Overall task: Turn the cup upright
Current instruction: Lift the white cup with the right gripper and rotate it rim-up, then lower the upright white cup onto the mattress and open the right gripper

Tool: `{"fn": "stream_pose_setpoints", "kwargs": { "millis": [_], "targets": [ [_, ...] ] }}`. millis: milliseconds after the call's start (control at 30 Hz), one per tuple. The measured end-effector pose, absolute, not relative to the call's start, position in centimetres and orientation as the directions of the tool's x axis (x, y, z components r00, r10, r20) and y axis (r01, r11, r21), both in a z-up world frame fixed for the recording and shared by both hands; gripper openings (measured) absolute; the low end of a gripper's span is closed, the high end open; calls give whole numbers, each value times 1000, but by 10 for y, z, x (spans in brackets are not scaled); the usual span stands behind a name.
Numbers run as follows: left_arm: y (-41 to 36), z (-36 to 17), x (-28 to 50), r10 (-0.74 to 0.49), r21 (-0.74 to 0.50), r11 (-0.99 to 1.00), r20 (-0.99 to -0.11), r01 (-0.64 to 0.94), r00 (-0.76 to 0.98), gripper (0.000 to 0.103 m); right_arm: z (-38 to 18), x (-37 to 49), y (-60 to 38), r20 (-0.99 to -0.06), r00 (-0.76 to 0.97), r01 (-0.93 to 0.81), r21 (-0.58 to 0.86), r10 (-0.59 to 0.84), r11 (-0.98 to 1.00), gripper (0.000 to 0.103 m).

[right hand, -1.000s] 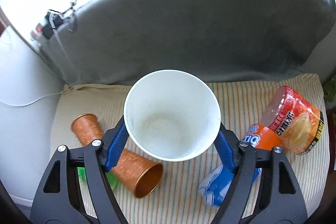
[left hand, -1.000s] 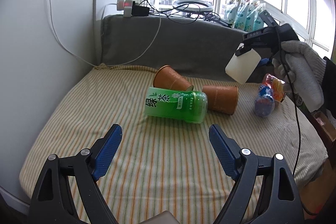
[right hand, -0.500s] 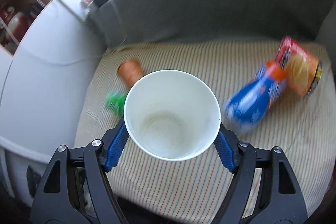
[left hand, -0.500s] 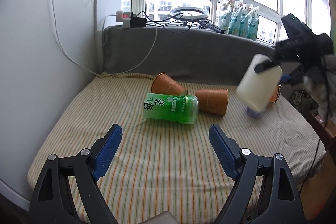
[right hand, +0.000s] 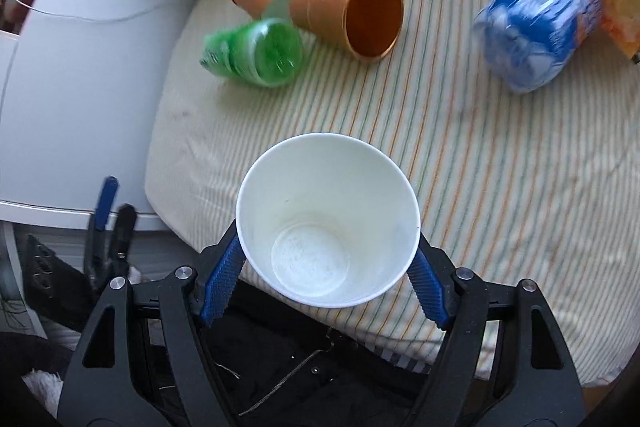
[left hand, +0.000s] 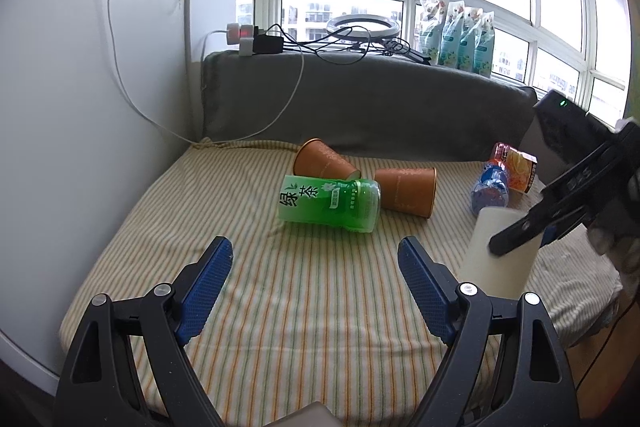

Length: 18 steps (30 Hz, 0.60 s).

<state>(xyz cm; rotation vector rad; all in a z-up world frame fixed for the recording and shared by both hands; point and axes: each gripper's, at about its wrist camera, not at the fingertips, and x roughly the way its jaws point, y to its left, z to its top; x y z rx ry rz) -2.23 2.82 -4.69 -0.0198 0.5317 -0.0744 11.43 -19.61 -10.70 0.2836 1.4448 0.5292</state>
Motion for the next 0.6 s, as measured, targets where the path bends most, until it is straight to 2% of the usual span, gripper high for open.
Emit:
{"fn": "stream_pose_setpoints", "kwargs": {
  "millis": [333,600],
  "targets": [
    [35,-48,-12,-88,-71,996,-530,60,844,85,-113,137,-163,-885,69,-269,427,460,863,78],
    [36,-50,-3,-144,-129,988,-572,85,807,85,-115,142,-152,-883,118,-297,405,454,865,78]
  ]
}}
